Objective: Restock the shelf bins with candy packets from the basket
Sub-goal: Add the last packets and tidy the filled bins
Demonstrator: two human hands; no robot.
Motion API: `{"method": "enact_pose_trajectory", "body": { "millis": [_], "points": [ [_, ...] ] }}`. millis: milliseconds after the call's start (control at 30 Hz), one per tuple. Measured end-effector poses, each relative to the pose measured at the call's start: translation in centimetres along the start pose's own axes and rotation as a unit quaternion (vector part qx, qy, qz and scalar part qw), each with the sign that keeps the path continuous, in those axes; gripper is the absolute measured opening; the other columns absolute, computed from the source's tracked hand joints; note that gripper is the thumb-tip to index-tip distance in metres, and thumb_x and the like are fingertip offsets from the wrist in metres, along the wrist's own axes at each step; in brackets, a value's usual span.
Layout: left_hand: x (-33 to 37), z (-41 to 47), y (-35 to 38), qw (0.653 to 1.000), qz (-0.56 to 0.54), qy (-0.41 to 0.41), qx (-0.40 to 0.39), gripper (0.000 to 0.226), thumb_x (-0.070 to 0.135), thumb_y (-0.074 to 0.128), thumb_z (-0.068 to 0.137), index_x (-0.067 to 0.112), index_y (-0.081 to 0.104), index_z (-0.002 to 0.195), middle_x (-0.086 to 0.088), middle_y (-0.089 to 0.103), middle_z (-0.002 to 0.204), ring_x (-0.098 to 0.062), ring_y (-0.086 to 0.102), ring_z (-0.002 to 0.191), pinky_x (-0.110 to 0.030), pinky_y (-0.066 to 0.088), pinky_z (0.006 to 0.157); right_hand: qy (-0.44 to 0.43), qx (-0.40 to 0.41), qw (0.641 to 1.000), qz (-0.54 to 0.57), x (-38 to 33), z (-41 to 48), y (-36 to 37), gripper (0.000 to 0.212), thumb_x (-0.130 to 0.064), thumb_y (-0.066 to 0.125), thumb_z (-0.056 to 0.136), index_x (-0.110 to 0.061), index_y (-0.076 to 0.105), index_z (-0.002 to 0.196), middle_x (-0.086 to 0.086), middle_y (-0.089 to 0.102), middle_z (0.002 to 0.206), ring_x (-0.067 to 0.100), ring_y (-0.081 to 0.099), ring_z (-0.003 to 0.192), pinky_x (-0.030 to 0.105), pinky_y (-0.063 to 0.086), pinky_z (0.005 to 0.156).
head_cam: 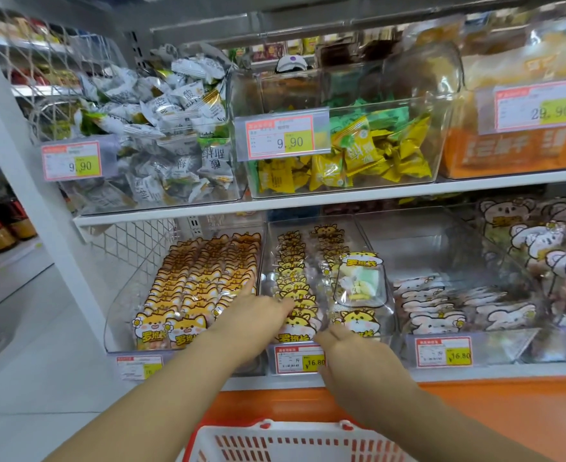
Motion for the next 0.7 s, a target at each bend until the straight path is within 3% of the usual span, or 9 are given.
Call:
{"method": "enact_pose_trajectory", "body": {
  "millis": [133, 200, 300, 367, 467, 600, 700],
  "points": [
    [-0.3, 0.0, -0.2, 0.999, -0.037, -0.001, -0.003, 0.042, -0.014, 0.047, 0.081, 0.015, 0.046, 0.111, -0.007, 0.063, 0.091, -0.031, 0.063, 0.097, -0.050, 0.011, 0.124, -0.008, -0.030, 0.999, 0.042, -0.2, 0.5, 0.4, 0.047, -0.030, 0.052, 0.098, -0.021, 0.037, 0.142, 0.000, 0.047, 0.140, 0.024, 0.054, 0.121, 0.043, 0.049, 0.098],
    [-0.3, 0.0, -0.4, 0.999, -0.040, 0.000, -0.018, 0.046, -0.017, 0.045, 0.079, 0.013, 0.047, 0.113, -0.007, 0.058, 0.086, -0.035, 0.060, 0.105, -0.050, 0.017, 0.122, -0.002, -0.041, 0.996, 0.074, -0.2, 1.0, 0.4, 0.047, -0.032, 0.056, 0.096, -0.019, 0.037, 0.138, 0.002, 0.053, 0.131, 0.024, 0.057, 0.114, 0.041, 0.052, 0.092],
    [-0.2, 0.3, -0.4, 0.997, -0.045, -0.016, -0.056, 0.041, -0.009, 0.049, 0.086, 0.013, 0.049, 0.120, -0.015, 0.057, 0.100, -0.041, 0.040, 0.132, -0.048, 0.033, 0.113, 0.006, -0.060, 0.994, 0.096, 0.0, 2.1, 0.3, 0.043, -0.029, 0.060, 0.093, -0.017, 0.039, 0.129, 0.005, 0.060, 0.114, 0.024, 0.062, 0.098, 0.041, 0.055, 0.080],
    [0.1, 0.7, -0.5, 0.997, -0.034, -0.008, -0.068, 0.040, -0.003, 0.052, 0.090, 0.013, 0.053, 0.127, -0.011, 0.055, 0.108, -0.038, 0.041, 0.132, -0.049, 0.032, 0.110, 0.004, -0.072, 0.992, 0.103, 0.1, 2.6, 0.4, 0.040, -0.025, 0.060, 0.092, -0.014, 0.041, 0.125, 0.006, 0.059, 0.109, 0.023, 0.062, 0.092, 0.040, 0.056, 0.076],
    [0.2, 1.0, -0.2, 0.997, -0.013, -0.009, -0.078, 0.043, -0.010, 0.059, 0.084, 0.009, 0.052, 0.122, -0.014, 0.058, 0.106, -0.040, 0.040, 0.130, -0.048, 0.042, 0.105, -0.005, -0.087, 0.989, 0.119, 0.3, 3.0, 0.2, 0.041, -0.023, 0.060, 0.091, -0.010, 0.041, 0.126, 0.006, 0.060, 0.106, 0.021, 0.061, 0.085, 0.038, 0.054, 0.069],
    [0.2, 1.6, 0.3, 0.999, 0.021, -0.003, -0.031, 0.041, -0.013, 0.059, 0.079, 0.009, 0.052, 0.114, -0.016, 0.063, 0.096, -0.043, 0.050, 0.116, -0.053, 0.034, 0.113, -0.015, -0.098, 0.988, 0.119, 0.2, 3.3, 0.4, 0.041, -0.022, 0.059, 0.091, -0.011, 0.041, 0.126, 0.007, 0.059, 0.106, 0.020, 0.062, 0.083, 0.039, 0.055, 0.070],
    [0.8, 1.3, 0.3, 0.998, 0.057, -0.002, -0.027, 0.039, -0.010, 0.054, 0.082, 0.009, 0.051, 0.117, -0.010, 0.068, 0.095, -0.036, 0.059, 0.105, -0.053, 0.013, 0.122, -0.023, -0.087, 0.992, 0.085, -0.4, 2.8, 0.5, 0.049, -0.024, 0.057, 0.094, -0.011, 0.036, 0.135, 0.008, 0.058, 0.114, 0.024, 0.060, 0.097, 0.039, 0.053, 0.078]
  ]
}}
Point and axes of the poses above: each hand's wrist, its own z-axis towards the middle knuckle, its own y-axis out of the palm, x = y × z, the point moved 5 cm from there along z, towards the middle knuckle
